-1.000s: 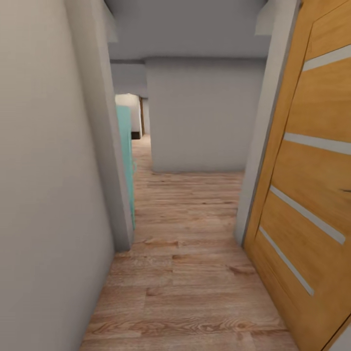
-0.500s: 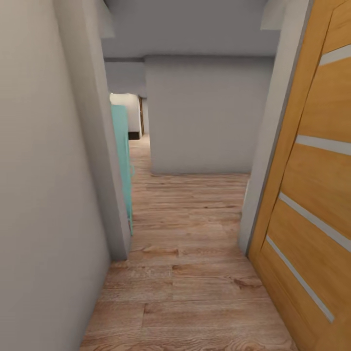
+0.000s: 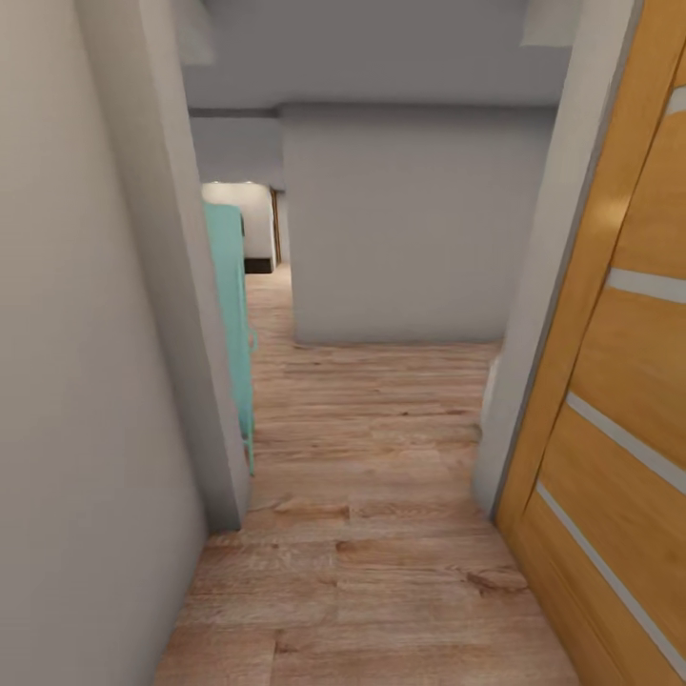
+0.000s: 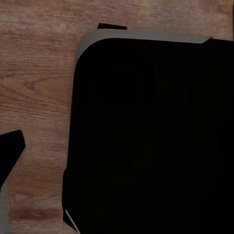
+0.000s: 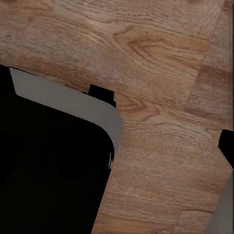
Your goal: Move the two storage containers from the living room to the garage. In the garage, place one container on the floor and stack the other container on top of it (either order is fine).
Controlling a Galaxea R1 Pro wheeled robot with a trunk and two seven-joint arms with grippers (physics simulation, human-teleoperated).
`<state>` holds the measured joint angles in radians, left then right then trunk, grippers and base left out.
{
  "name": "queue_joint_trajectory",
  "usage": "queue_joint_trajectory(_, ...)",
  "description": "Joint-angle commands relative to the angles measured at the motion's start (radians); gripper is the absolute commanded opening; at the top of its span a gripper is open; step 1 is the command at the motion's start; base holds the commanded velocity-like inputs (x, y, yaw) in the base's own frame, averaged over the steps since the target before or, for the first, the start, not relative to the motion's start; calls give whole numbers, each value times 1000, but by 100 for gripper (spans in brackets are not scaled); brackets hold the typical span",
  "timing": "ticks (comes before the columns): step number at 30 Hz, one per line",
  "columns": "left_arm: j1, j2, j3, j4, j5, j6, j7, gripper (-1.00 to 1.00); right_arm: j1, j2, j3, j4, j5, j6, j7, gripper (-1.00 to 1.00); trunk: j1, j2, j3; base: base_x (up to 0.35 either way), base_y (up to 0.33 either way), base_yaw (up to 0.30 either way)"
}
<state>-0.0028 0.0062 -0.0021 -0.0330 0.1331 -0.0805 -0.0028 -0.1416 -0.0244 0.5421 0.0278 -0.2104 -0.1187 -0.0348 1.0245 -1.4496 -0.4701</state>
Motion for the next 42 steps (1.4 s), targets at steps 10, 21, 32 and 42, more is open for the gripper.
queue_joint_trajectory(10,0,0,-1,0,8,-2,0,100,-1,-5,12,3,-5,-6,-11,100,1,0,-1,315,0,0)
queue_joint_trajectory(21,0,0,-3,0,6,-2,-1,100,-1,5,13,3,1,-6,-13,100,1,0,-1,315,0,0)
queue_joint_trajectory(32,0,-1,-5,-1,2,-4,-2,100,-1,5,14,3,0,-6,-13,100,1,0,-1,315,-2,0)
queue_joint_trajectory(42,0,-1,-3,-1,5,-2,0,100,-1,6,13,3,-7,-7,-13,100,1,0,-1,315,-63,0)
